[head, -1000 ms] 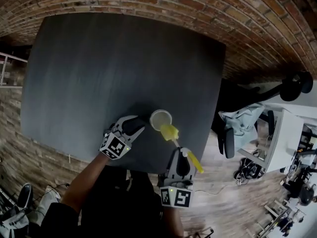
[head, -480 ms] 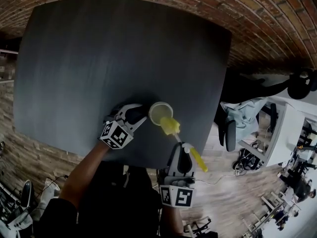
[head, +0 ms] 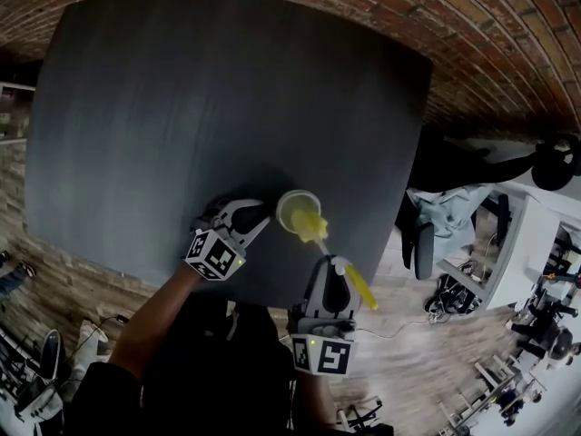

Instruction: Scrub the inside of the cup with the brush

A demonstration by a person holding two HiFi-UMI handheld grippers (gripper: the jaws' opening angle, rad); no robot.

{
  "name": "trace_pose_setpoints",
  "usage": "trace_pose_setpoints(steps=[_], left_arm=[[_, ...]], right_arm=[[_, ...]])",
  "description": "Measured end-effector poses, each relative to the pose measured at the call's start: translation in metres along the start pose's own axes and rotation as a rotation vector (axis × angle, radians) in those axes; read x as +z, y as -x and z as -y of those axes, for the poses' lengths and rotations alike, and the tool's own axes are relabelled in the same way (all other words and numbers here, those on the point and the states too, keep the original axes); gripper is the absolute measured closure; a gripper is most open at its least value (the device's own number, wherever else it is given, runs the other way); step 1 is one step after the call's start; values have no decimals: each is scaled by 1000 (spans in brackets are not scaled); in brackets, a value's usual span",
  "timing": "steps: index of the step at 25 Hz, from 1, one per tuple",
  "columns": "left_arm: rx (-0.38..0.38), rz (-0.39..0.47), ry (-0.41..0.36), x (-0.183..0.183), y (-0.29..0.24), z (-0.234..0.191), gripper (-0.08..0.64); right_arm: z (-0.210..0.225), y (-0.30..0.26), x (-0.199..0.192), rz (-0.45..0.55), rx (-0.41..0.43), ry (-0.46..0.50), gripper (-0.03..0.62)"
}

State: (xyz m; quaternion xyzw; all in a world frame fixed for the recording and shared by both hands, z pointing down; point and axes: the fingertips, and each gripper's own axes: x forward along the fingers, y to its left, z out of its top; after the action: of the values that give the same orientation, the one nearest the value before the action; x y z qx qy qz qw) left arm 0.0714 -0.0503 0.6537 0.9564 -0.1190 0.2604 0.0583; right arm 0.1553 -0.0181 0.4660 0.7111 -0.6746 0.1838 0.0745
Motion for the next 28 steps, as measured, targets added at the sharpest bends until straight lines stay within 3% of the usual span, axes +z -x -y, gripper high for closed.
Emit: trace_pose_setpoints(steps=[6, 16, 23, 28], left_arm=[[-49, -14, -19, -1, -7, 18, 460], [-37, 5, -49, 2, -6, 17, 471], [-49, 17, -35, 1, -7, 21, 474], [-60, 23, -42, 3, -7, 21, 477]], right_arm=[[-2, -13, -10, -8, 0, 20, 543], [4, -33, -38, -65, -40, 36, 543], [9, -44, -43, -32, -79, -64, 543], [6, -53, -39, -9, -59, -158, 541]])
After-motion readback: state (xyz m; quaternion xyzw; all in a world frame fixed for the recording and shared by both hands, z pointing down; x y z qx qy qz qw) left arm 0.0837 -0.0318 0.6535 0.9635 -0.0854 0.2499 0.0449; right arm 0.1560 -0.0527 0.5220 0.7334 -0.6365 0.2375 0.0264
